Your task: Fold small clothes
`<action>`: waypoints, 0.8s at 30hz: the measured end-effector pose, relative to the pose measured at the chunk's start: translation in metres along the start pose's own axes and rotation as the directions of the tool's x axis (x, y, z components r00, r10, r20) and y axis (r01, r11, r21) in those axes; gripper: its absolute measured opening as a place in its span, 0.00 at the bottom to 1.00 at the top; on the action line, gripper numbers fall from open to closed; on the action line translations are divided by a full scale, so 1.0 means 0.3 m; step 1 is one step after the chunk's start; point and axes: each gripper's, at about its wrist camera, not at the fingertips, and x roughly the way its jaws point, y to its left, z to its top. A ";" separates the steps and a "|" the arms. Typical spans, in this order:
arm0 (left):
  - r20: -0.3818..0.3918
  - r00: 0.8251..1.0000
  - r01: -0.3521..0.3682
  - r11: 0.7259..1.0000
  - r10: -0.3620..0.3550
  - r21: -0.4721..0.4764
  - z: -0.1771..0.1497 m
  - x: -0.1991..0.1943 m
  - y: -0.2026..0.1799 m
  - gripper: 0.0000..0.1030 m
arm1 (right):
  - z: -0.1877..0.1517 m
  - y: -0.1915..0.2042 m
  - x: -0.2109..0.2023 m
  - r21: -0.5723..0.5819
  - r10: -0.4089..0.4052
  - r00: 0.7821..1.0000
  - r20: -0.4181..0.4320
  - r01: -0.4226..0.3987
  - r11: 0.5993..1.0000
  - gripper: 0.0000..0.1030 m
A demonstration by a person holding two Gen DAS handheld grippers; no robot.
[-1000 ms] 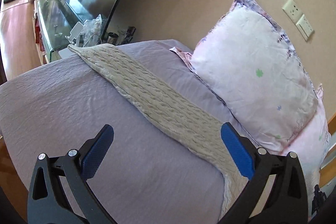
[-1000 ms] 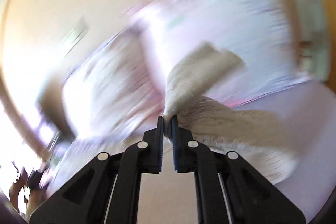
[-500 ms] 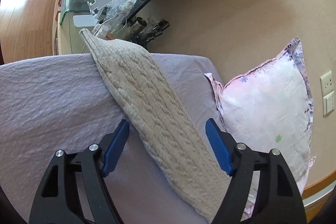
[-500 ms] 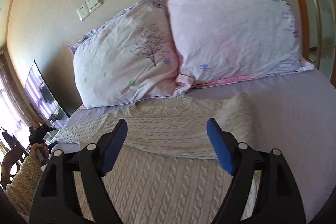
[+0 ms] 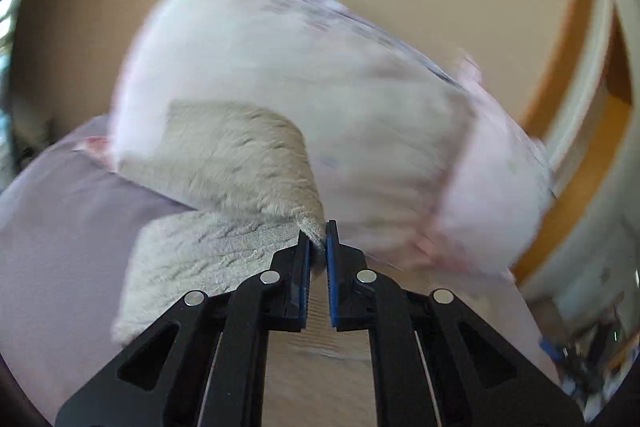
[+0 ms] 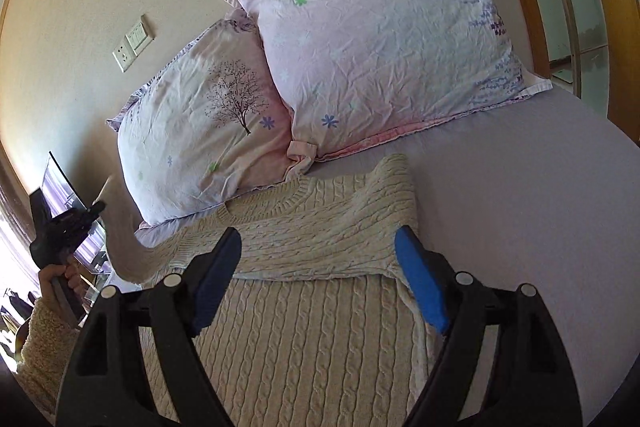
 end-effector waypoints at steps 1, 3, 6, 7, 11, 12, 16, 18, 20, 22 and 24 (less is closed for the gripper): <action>-0.069 0.996 0.062 0.995 -0.056 0.084 -0.047 0.065 -0.129 0.08 | -0.007 0.000 0.005 0.000 0.001 1.000 -0.010 -0.001 1.000 0.77; -0.234 0.964 0.172 0.965 -0.124 0.199 -0.168 0.185 -0.329 0.28 | -0.027 -0.009 0.007 0.005 0.001 0.999 -0.037 -0.001 1.000 0.77; -0.308 0.945 0.184 0.955 -0.106 0.234 -0.275 0.201 -0.360 0.40 | -0.053 -0.054 -0.024 0.033 0.009 0.997 -0.075 -0.006 0.999 0.77; -0.287 0.954 0.158 0.962 -0.091 0.222 -0.287 0.165 -0.324 0.46 | -0.063 -0.074 -0.041 0.035 -0.005 0.997 -0.083 0.008 0.999 0.77; -0.195 0.980 -0.011 0.996 0.028 0.090 -0.291 -0.059 -0.062 0.80 | -0.124 -0.183 -0.074 0.076 -0.034 0.985 -0.171 0.047 0.996 0.77; -0.204 0.977 -0.045 0.997 0.057 0.064 -0.302 -0.099 -0.005 0.80 | -0.140 -0.206 -0.070 0.102 -0.019 0.980 -0.199 0.040 0.994 0.76; -0.284 0.958 -0.073 0.995 0.051 -0.069 -0.403 -0.228 0.179 0.80 | -0.231 -0.261 -0.033 0.192 0.072 0.948 -0.311 -0.012 0.981 0.61; -0.312 0.949 -0.065 0.993 0.031 -0.096 -0.462 -0.262 0.218 0.80 | -0.261 -0.255 -0.055 0.198 0.102 0.948 -0.302 -0.042 0.979 0.57; -0.333 0.943 -0.031 0.990 -0.016 -0.135 -0.515 -0.278 0.239 0.79 | -0.293 -0.259 -0.070 0.254 0.184 0.931 -0.315 -0.104 0.962 0.44; -0.329 0.939 0.034 0.981 -0.096 -0.189 -0.560 -0.294 0.243 0.77 | -0.333 -0.261 -0.088 0.293 0.242 0.915 -0.322 -0.147 0.945 0.38; -0.312 0.931 0.116 0.964 -0.190 -0.238 -0.605 -0.326 0.238 0.69 | -0.374 -0.256 -0.124 0.324 0.318 0.892 -0.320 -0.212 0.922 0.34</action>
